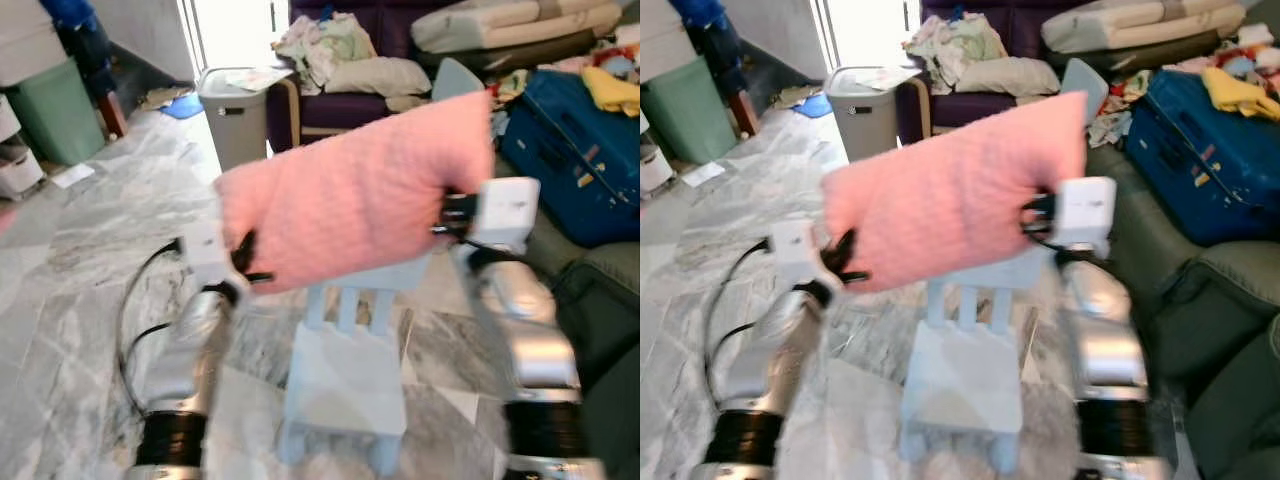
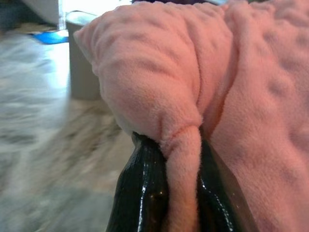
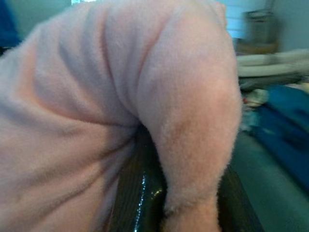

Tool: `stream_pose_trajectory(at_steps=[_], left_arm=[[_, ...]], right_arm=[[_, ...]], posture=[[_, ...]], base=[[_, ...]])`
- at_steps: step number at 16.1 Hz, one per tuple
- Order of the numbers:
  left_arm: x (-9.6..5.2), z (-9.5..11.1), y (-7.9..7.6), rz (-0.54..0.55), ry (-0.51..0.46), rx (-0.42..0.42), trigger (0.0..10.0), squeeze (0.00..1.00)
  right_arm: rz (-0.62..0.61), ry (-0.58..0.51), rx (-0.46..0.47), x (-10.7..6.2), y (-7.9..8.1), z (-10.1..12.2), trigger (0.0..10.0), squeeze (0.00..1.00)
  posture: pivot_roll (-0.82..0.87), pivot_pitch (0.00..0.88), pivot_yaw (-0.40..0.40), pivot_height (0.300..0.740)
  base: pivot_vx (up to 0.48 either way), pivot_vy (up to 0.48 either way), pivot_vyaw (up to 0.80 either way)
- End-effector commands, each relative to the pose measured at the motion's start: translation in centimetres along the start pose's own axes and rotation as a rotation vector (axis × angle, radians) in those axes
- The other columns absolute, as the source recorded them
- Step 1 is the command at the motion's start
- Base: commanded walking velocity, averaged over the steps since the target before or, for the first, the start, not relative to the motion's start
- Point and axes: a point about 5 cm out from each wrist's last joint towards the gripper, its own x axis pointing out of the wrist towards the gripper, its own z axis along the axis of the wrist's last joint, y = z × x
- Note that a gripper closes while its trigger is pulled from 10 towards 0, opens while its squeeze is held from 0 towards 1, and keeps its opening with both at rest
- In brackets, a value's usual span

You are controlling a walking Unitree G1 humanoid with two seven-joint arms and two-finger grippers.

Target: Move the pillow to the sofa

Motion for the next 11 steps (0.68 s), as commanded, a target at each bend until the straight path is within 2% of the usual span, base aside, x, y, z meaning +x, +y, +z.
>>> stream_pose_trajectory(at_steps=[1,3,8,11], left_arm=[[0.18,0.48,-0.63,-0.017,-0.013,-0.003,10.0,0.0],[0.13,-0.14,-0.44,-0.015,0.026,0.016,10.0,0.0],[0.06,-0.44,-1.05,-0.053,0.037,0.014,10.0,0.0],[0.1,-0.43,-1.17,-0.076,0.034,0.018,10.0,0.0]], right_arm=[[-0.024,-0.032,-0.012,0.06,-0.82,0.83,10.0,0.0],[-0.028,-0.023,-0.014,-0.15,-0.9,0.61,10.0,0.0],[-0.03,-0.005,-0.016,-0.21,-0.86,0.36,10.0,0.0],[-0.032,0.001,-0.022,-0.24,-1.05,0.28,10.0,0.0]], posture=[[-0.04,0.0,0.028,0.74],[-0.04,0.0,0.029,0.74],[-0.04,0.0,0.026,0.74],[-0.05,0.0,0.021,0.74]], base=[[0.0,0.472,0.0],[0.0,0.471,0.0],[0.0,0.0,0.0],[0.0,0.0,-0.56]])
